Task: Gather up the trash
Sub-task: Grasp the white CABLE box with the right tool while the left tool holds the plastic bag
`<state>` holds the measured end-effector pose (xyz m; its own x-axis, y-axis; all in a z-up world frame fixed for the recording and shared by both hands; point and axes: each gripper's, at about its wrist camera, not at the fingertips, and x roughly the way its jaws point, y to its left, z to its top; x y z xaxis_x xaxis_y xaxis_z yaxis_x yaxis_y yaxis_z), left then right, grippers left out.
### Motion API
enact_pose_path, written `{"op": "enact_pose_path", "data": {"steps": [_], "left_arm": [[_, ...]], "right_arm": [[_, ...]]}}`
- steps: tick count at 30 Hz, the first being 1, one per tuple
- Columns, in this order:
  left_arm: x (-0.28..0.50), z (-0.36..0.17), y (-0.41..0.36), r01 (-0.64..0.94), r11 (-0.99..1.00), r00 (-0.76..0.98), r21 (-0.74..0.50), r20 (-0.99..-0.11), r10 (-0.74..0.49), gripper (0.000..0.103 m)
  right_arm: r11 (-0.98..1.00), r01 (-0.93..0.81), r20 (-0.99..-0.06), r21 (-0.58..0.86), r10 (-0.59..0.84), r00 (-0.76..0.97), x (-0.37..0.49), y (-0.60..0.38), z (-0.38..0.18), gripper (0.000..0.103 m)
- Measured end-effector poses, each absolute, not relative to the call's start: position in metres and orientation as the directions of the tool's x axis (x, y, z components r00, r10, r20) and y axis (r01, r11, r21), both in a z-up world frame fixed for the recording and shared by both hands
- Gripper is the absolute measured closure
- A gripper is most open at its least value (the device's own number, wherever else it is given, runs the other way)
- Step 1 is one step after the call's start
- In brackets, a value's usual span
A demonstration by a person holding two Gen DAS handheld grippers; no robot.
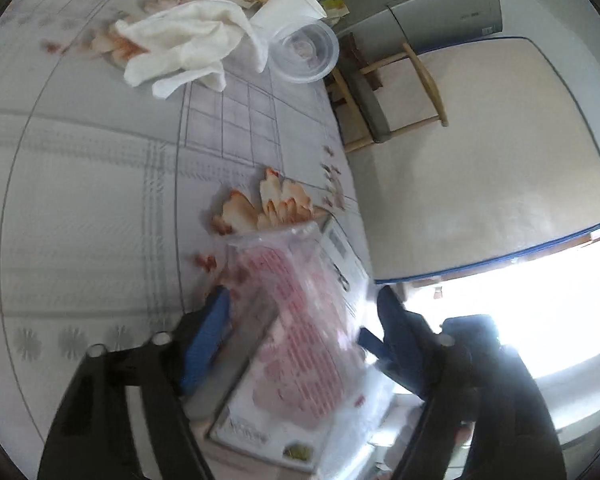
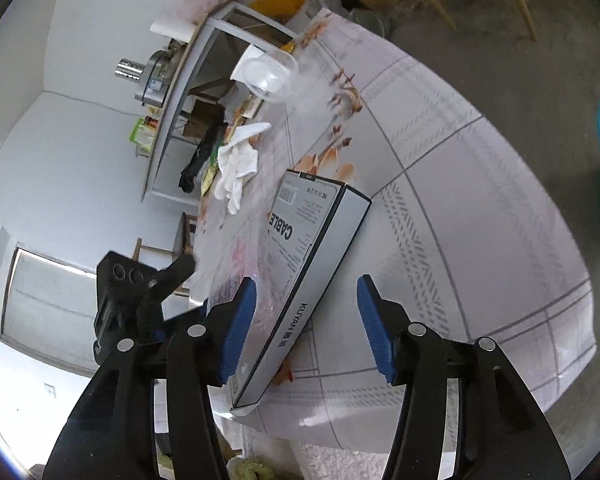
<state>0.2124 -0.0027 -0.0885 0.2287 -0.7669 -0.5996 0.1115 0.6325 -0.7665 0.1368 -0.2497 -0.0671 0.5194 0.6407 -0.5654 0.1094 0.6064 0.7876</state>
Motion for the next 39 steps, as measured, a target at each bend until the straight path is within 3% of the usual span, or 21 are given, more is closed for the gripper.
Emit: {"op": "enact_pose_path", "data": {"steps": [2,4,7,11,16,17,21,22,25,28,30,33,37,39], "left_arm": [[0.216,-0.090,-0.009,0.129,0.655,0.232,-0.744,-0.620,-0.750,0.062],[0.216,-0.092,-0.010,0.132,0.639,0.233,-0.757,-0.603,-0.763,0.087],[0.214,-0.087,-0.002,0.153,0.627,0.273,-0.764,-0.577,-0.770,0.101],[0.207,-0.065,0.024,0.198,0.654,0.380,-0.730,-0.558,-0.738,0.103],[0.191,-0.048,0.058,0.210,0.773,0.493,-0.598,-0.618,-0.612,0.103],[0.187,-0.048,0.061,0.212,0.817,0.518,-0.536,-0.648,-0.559,0.103],[0.172,-0.060,0.061,0.182,0.983,0.612,-0.029,-0.779,-0.136,0.098],[0.168,-0.064,0.066,0.180,0.984,0.609,-0.018,-0.783,-0.126,0.092],[0.158,-0.070,0.082,0.132,0.989,0.601,-0.070,-0.788,-0.136,0.064],[0.139,-0.058,0.085,0.103,0.989,0.666,-0.109,-0.731,-0.150,0.064],[0.129,-0.049,0.080,0.159,0.964,0.673,-0.211,-0.692,-0.262,0.064],[0.123,-0.049,0.047,0.330,0.870,0.541,-0.368,-0.681,-0.493,0.064],[0.125,-0.074,0.014,0.342,0.808,0.366,-0.480,-0.724,-0.585,0.065],[0.123,-0.084,0.008,0.322,0.732,0.275,-0.601,-0.680,-0.680,0.066]], "right_arm": [[0.604,0.110,-0.566,0.789,0.646,0.512,0.138,-0.249,-0.068,0.052],[0.610,0.111,-0.573,0.785,0.644,0.507,0.138,-0.247,-0.070,0.052],[0.629,0.105,-0.587,0.770,0.635,0.502,0.137,-0.247,-0.068,0.053],[0.633,0.113,-0.595,0.766,0.630,0.498,0.136,-0.251,-0.069,0.053],[0.645,0.108,-0.606,0.757,0.630,0.486,0.138,-0.247,-0.065,0.052],[0.644,0.104,-0.605,0.758,0.634,0.482,0.138,-0.244,-0.065,0.052],[0.689,0.102,-0.646,0.718,0.604,0.466,0.137,-0.233,-0.061,0.051],[0.697,0.106,-0.655,0.710,0.597,0.463,0.136,-0.231,-0.060,0.048],[0.717,0.104,-0.673,0.689,0.580,0.459,0.137,-0.225,-0.058,0.047],[0.745,0.109,-0.697,0.658,0.549,0.460,0.140,-0.221,-0.057,0.047],[0.750,0.113,-0.702,0.652,0.542,0.462,0.143,-0.220,-0.056,0.047],[0.742,0.116,-0.695,0.660,0.545,0.469,0.148,-0.221,-0.056,0.047],[0.733,0.117,-0.680,0.670,0.544,0.492,0.147,-0.226,-0.049,0.047],[0.746,0.108,-0.684,0.657,0.530,0.500,0.143,-0.227,-0.042,0.044]]}}
